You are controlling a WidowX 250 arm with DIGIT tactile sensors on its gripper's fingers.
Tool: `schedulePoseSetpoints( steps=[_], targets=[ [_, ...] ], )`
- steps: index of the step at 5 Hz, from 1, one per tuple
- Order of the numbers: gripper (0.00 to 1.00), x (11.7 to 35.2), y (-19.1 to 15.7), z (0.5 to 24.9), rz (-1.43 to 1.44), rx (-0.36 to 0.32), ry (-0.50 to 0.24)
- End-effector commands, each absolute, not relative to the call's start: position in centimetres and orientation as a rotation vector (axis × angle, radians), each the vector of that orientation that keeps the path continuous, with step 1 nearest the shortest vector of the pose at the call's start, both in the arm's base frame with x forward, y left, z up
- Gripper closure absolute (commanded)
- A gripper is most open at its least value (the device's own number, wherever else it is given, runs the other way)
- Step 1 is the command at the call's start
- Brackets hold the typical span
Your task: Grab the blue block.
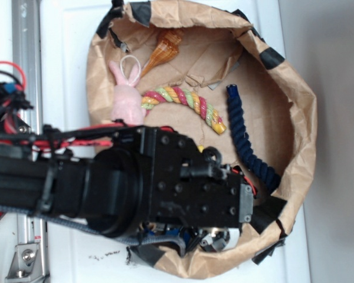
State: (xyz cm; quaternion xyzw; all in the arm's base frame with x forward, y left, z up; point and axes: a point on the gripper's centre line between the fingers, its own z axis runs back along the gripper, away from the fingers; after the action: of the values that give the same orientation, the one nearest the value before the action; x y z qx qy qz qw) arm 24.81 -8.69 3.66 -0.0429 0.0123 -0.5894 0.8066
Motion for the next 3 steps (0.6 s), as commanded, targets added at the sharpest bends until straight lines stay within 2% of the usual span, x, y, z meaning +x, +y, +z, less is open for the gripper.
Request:
schedulePoseSetpoints(
  steps=[1,3],
  targets=[
    [0.00,24.1,-8.8,7.1,-1.438,-0.007,-0.076],
    [0.00,23.9,-9.8,5.9,-1.585,-0.092,-0.057]
  ],
)
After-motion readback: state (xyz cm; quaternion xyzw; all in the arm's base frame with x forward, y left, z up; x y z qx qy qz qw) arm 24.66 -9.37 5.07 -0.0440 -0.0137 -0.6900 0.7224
